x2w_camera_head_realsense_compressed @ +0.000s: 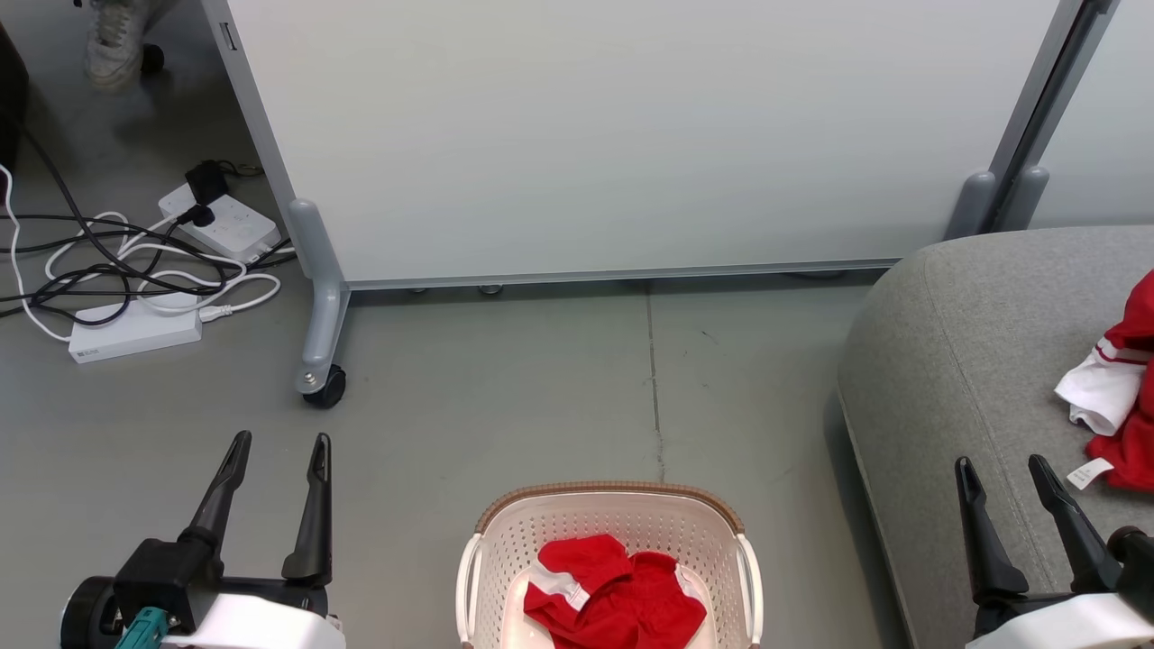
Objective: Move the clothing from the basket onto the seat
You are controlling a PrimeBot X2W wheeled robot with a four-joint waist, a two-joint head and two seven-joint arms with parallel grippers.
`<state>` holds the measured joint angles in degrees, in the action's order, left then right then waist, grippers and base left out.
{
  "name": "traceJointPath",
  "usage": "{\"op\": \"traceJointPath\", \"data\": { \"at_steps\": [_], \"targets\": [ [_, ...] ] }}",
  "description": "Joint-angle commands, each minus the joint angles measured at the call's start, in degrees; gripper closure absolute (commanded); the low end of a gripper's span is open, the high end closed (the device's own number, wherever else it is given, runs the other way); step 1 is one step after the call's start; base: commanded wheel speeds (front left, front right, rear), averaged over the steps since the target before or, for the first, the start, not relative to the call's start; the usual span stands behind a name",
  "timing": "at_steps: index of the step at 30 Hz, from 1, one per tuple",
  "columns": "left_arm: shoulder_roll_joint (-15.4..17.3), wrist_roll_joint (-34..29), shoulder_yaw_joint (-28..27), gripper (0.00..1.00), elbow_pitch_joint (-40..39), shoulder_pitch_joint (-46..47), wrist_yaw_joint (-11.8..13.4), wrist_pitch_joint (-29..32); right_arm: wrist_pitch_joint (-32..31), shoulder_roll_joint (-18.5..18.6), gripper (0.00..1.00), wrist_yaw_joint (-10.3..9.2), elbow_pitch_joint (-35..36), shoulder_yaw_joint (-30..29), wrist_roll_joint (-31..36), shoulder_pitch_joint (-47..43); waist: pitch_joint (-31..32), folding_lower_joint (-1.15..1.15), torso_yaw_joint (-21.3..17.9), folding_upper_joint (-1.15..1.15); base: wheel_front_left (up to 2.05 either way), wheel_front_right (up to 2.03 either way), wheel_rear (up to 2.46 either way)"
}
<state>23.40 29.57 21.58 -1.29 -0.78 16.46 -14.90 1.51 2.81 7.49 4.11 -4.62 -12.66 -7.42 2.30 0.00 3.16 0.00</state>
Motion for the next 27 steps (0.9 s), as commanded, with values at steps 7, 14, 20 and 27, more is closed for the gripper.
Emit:
{"op": "traceJointPath", "data": {
  "at_steps": [7,14,20,27],
  "targets": [
    [-1.0,-3.5,-2.0,0.0,1.1,-0.5,-3.8,-0.4,-0.2,0.2,0.0,0.01,0.5,-0.1,-0.3,-0.5,0.0,0.0,0.2,0.0,0.0,0.0,0.0],
    [-2.3,-5.4,-2.8,0.0,3.1,-1.0,-5.2,-0.3,-0.3,0.2,0.0,0.01,0.3,-0.1,-0.3,-0.3,-0.1,0.0,0.5,0.0,0.0,0.0,0.0],
    [-3.2,-6.2,-3.3,0.0,4.1,-0.7,-6.3,-0.3,-0.4,0.2,0.0,0.01,0.2,0.0,-0.1,0.0,-0.3,0.0,0.6,0.0,0.0,0.0,0.0],
    [-3.6,-7.2,-3.6,0.0,5.1,0.0,-6.8,-0.3,-0.6,0.2,0.0,0.01,0.6,0.1,0.0,0.3,-0.7,0.0,0.6,0.0,0.0,0.0,0.0]
  ]
}}
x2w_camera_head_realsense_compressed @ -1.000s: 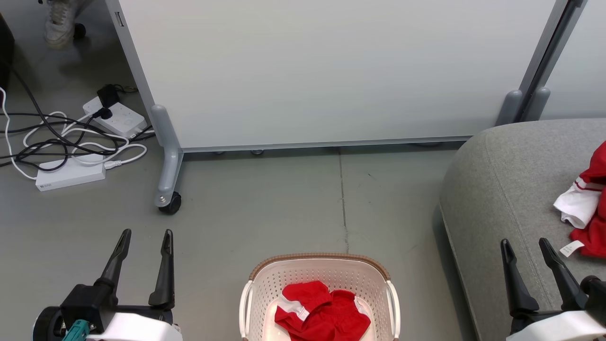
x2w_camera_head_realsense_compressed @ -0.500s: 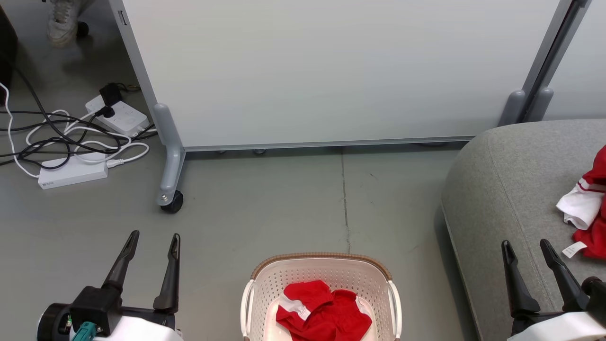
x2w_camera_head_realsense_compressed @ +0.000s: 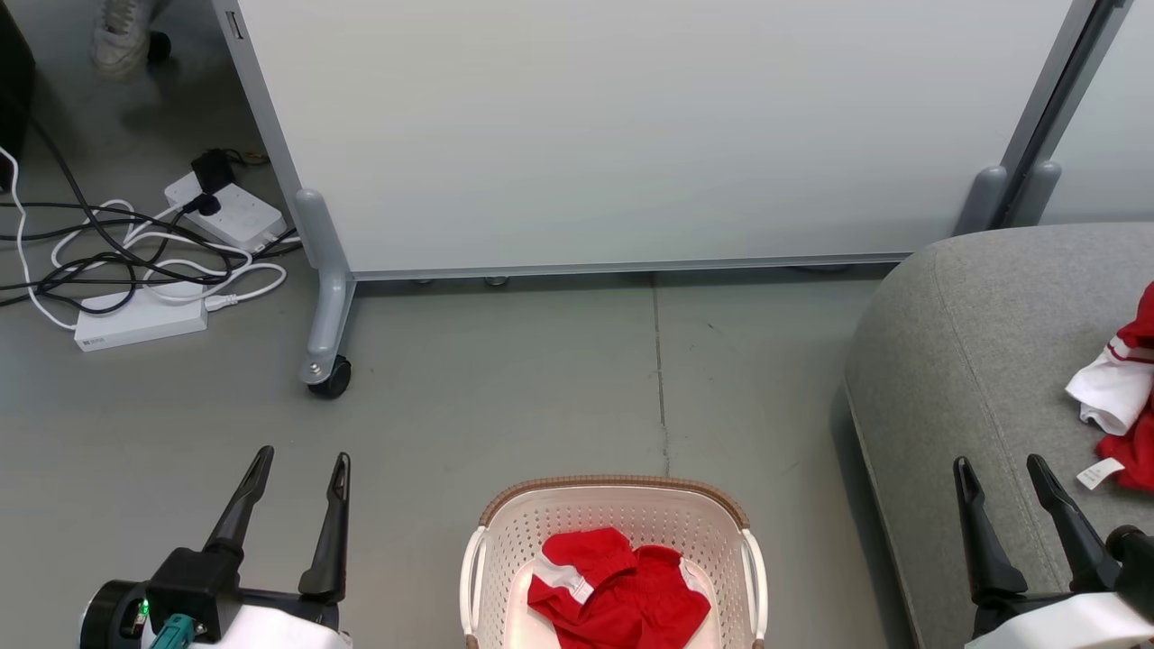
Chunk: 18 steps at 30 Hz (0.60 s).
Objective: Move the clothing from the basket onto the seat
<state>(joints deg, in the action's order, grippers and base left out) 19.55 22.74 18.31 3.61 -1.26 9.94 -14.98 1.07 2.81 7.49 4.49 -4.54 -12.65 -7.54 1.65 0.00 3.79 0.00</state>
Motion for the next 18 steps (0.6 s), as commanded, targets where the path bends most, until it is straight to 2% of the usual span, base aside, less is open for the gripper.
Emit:
{"op": "traceJointPath", "data": {
  "at_steps": [1,8,18],
  "targets": [
    [0.1,-0.5,-0.3,0.0,0.3,0.6,-0.4,-0.2,-0.2,0.2,0.0,0.01,0.3,0.0,0.1,0.4,-0.2,0.0,0.0,0.0,0.0,0.0,0.0],
    [-1.3,-1.2,1.7,0.0,2.1,4.4,-2.8,-0.3,-0.6,0.2,0.0,0.01,1.9,0.3,0.7,2.0,-4.3,0.0,-0.3,0.0,0.0,0.0,0.0],
    [-5.9,-4.1,4.9,0.0,10.2,16.1,-8.3,-0.2,-0.1,0.2,0.0,0.02,5.0,1.8,1.8,9.2,-17.9,0.0,-3.2,0.0,0.0,0.0,0.0]
  ]
}}
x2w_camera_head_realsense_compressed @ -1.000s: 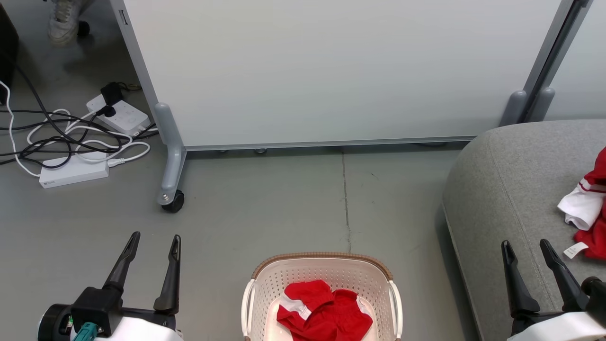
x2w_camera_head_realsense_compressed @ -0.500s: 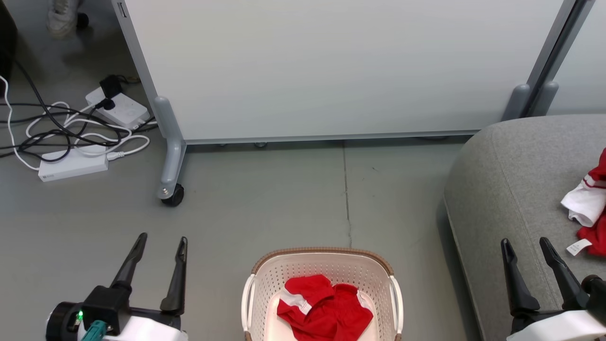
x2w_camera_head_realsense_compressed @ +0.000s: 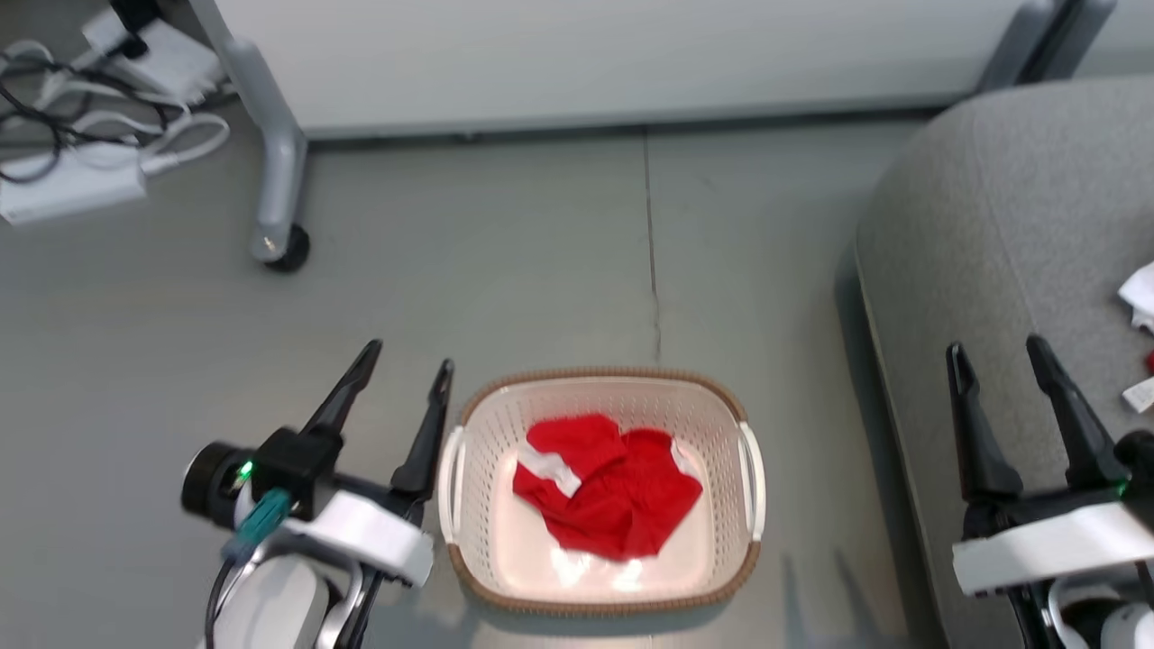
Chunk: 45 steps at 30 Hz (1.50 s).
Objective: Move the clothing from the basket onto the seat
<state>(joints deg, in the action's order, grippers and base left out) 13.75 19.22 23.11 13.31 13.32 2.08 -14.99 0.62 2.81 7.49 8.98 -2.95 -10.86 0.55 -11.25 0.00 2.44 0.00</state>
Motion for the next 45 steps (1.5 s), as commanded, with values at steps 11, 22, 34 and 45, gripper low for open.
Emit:
{"op": "traceJointPath", "data": {
  "at_steps": [11,22,34,45],
  "targets": [
    [-3.7,-5.6,4.5,0.0,15.1,14.3,-5.9,-0.2,4.1,0.2,0.0,0.01,-0.2,2.4,-1.1,9.7,-19.7,0.0,-8.1,0.0,0.0,0.0,0.0],
    [-6.1,-9.7,9.4,0.0,34.7,27.4,-7.9,1.3,10.1,0.2,0.0,0.02,-3.6,6.0,-4.1,15.7,-32.2,0.0,-15.5,0.0,0.0,0.0,0.0],
    [-4.0,-13.4,12.7,0.0,52.8,40.9,-5.6,10.6,14.2,0.1,0.0,0.01,-5.8,11.5,-8.1,18.7,-40.4,0.0,-22.7,0.0,0.0,0.0,0.0],
    [-0.5,-13.7,13.1,0.0,58.1,45.5,-2.4,13.6,14.8,0.2,0.0,0.01,-5.9,14.4,-10.7,20.0,-44.1,0.0,-25.9,0.0,0.0,0.0,0.0]
  ]
}}
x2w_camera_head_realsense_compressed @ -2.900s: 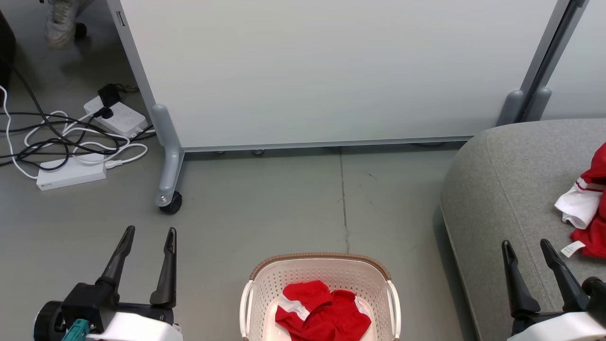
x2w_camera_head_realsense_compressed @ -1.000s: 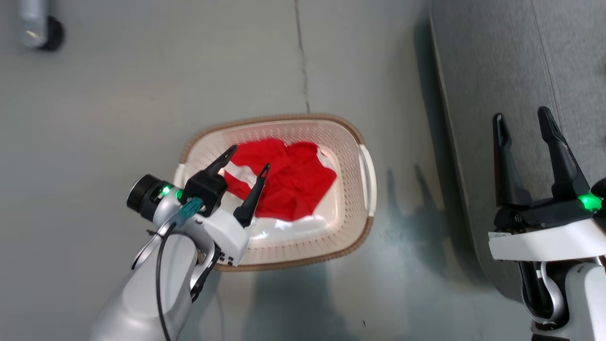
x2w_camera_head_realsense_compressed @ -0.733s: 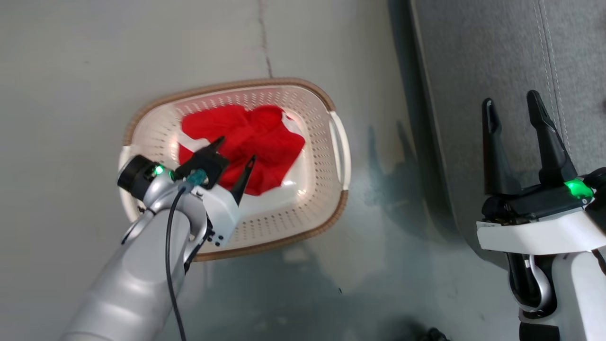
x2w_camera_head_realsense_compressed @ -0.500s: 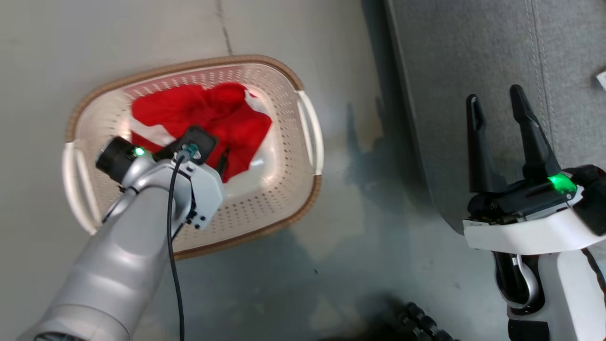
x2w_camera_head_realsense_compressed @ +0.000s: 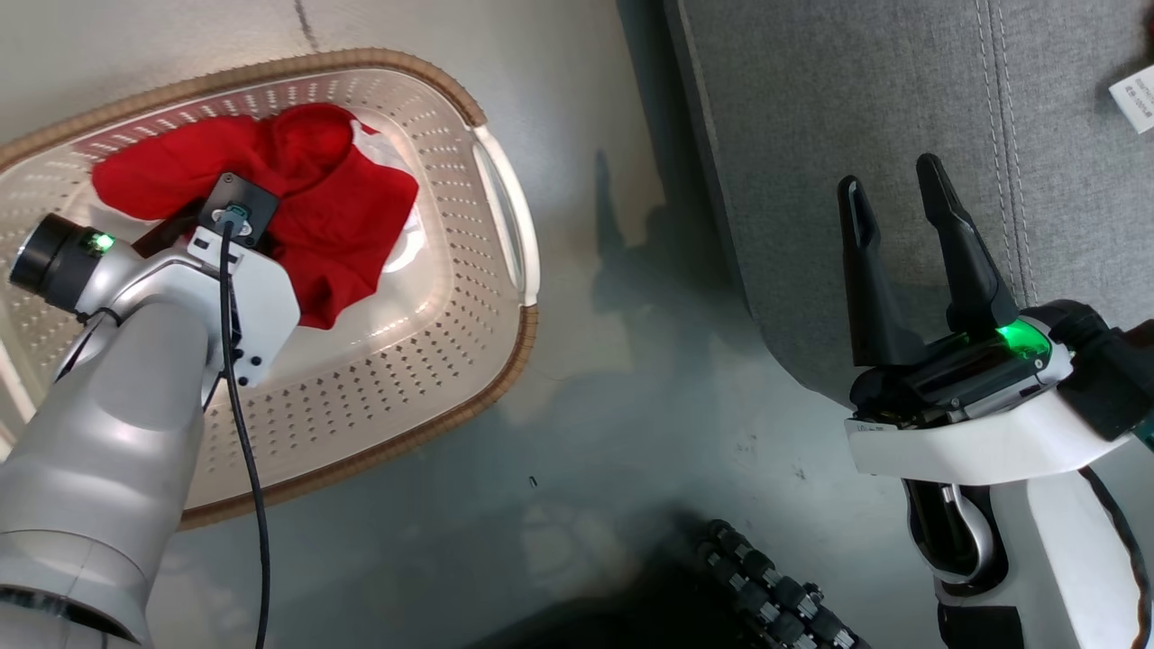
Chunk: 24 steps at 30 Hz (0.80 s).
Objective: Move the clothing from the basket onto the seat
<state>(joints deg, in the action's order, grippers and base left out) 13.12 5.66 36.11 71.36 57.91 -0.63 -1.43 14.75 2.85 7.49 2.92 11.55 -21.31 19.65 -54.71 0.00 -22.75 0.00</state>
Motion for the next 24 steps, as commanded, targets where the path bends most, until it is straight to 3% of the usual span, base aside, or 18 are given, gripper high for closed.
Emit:
{"op": "traceJointPath", "data": {
  "at_steps": [1,3,4,5,6,14,24],
  "targets": [
    [0.5,-0.4,0.4,0.0,0.4,1.0,0.7,0.6,0.7,0.1,0.0,0.01,0.4,0.1,-0.5,0.9,-0.9,0.0,-0.9,0.0,0.0,0.0,0.0],
    [1.3,-1.1,1.1,0.0,0.9,1.3,1.5,1.5,0.6,0.1,0.0,0.01,0.7,0.4,-1.0,0.9,-1.2,0.0,-1.3,0.0,0.0,0.0,0.0],
    [1.6,-1.9,1.7,0.33,1.1,1.4,2.0,2.2,0.6,0.1,0.0,0.01,0.8,0.6,-1.2,0.9,-1.4,0.0,-1.4,0.0,0.0,0.0,0.0],
    [1.9,-2.4,2.4,0.56,1.3,1.5,2.3,2.7,0.6,0.1,0.0,0.01,1.0,0.7,-1.3,0.9,-1.5,0.0,-1.5,0.0,0.0,0.0,0.0],
    [2.0,-2.7,2.9,1.0,1.4,1.6,2.6,3.0,0.6,0.1,0.0,0.01,1.1,0.8,-1.5,0.9,-1.6,0.0,-1.6,0.0,0.0,0.0,0.0],
    [2.5,-4.4,5.6,1.0,1.9,2.7,3.1,3.5,0.6,0.1,0.0,0.01,1.5,0.8,-1.0,1.3,-0.9,0.0,-1.2,0.0,0.0,0.0,0.0],
    [-3.3,1.2,2.9,1.0,0.3,-1.2,0.7,-7.6,0.6,0.1,0.0,0.01,0.6,-0.4,2.1,0.0,5.9,0.0,3.6,0.0,0.0,0.0,0.0]
  ]
}}
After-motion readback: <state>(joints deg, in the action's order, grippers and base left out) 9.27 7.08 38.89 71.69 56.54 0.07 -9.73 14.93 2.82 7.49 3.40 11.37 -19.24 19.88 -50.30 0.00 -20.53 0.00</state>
